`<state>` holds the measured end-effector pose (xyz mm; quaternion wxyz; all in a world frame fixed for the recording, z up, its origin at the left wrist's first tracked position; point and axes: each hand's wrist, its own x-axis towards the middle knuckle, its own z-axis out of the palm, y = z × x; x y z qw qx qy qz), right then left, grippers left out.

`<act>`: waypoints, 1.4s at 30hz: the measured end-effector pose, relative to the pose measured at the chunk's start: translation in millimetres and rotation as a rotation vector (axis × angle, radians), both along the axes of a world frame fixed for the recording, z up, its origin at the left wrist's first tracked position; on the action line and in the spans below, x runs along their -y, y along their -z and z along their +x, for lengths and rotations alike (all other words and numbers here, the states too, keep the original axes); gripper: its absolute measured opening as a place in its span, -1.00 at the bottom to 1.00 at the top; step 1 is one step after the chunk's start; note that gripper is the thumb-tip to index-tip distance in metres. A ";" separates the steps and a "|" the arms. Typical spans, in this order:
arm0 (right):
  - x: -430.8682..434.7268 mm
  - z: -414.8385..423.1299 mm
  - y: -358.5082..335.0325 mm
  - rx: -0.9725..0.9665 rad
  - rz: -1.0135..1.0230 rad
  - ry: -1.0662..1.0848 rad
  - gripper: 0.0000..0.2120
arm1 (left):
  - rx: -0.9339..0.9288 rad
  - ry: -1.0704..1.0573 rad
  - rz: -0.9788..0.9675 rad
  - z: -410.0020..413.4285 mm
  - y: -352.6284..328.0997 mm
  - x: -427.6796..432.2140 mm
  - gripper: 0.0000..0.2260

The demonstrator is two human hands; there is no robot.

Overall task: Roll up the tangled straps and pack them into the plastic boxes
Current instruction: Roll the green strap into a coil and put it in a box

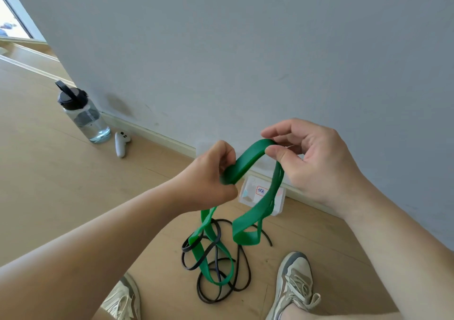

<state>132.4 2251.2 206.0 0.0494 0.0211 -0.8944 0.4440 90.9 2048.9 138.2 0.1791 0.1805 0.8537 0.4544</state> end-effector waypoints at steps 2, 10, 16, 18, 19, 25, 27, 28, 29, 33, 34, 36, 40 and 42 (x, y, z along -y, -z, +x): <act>-5.6 -0.3 1.5 -0.021 0.028 0.044 -0.81 | 0.023 -0.029 0.055 -1.4 -4.0 0.3 -0.66; -15.6 8.3 7.0 0.328 -0.121 -0.236 -0.31 | -0.012 -0.124 0.374 5.4 -58.7 5.7 -0.59; -0.3 4.0 -3.9 0.209 -0.062 -0.274 -0.49 | -0.024 -0.039 0.301 11.4 -65.1 3.6 -0.58; 0.3 1.8 -4.9 0.203 -0.046 -0.234 -0.54 | -0.037 0.005 0.264 9.5 -62.7 5.0 -0.54; 0.2 0.9 -5.8 0.215 -0.055 -0.217 -0.56 | -0.043 0.030 0.214 9.1 -59.3 5.3 -0.51; -6.4 1.7 -5.7 0.231 -0.077 -0.154 -0.71 | -0.037 0.055 -0.040 2.1 -19.1 10.7 -0.53; -13.3 1.5 -3.2 0.208 -0.134 -0.107 -0.72 | 0.014 0.112 -0.117 1.1 -4.7 17.1 -0.57; -17.9 1.1 -2.8 0.198 -0.166 -0.082 -0.73 | 0.032 0.141 -0.145 1.6 0.8 19.4 -0.58; -22.6 1.2 -2.6 0.199 -0.182 -0.071 -0.73 | 0.051 0.142 -0.150 2.2 4.4 21.1 -0.59; -46.1 1.9 3.7 0.306 0.014 -0.060 -0.69 | 0.090 0.003 -0.001 0.2 -7.6 22.7 -0.61; -50.5 2.9 5.0 0.378 0.055 -0.061 -0.62 | 0.085 -0.028 0.063 -0.4 -14.8 23.2 -0.62; -54.7 5.9 6.7 0.528 0.150 -0.121 -0.42 | 0.068 -0.069 0.208 0.6 -32.9 22.1 -0.63; -34.4 9.5 8.7 0.479 0.061 -0.327 -0.24 | 0.034 -0.025 0.339 15.2 -60.7 10.5 -0.62; -20.9 8.6 5.5 0.352 -0.108 -0.328 -0.22 | -0.018 0.016 0.316 21.9 -65.6 3.0 -0.58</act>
